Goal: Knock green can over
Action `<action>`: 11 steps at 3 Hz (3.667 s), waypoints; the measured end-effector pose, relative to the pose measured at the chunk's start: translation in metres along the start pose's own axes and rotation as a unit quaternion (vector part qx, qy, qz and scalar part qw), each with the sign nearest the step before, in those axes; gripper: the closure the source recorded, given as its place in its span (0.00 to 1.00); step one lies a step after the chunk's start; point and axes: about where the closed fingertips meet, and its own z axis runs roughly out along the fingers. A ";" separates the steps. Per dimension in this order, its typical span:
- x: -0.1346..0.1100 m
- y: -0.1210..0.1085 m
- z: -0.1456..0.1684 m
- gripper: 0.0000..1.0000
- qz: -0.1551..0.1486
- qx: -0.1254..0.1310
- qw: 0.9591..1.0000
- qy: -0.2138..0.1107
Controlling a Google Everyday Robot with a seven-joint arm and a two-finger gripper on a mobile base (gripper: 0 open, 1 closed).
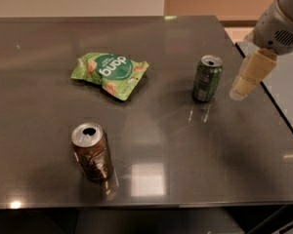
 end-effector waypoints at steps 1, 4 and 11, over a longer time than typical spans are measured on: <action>-0.008 -0.021 0.018 0.00 0.035 -0.004 0.998 -0.047; -0.037 -0.032 0.064 0.00 0.089 -0.014 0.979 -0.183; -0.058 -0.026 0.057 1.00 0.000 -0.048 0.998 -0.051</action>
Offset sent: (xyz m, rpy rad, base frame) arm 0.0602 0.0288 -0.0276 0.3931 -0.0779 -0.0869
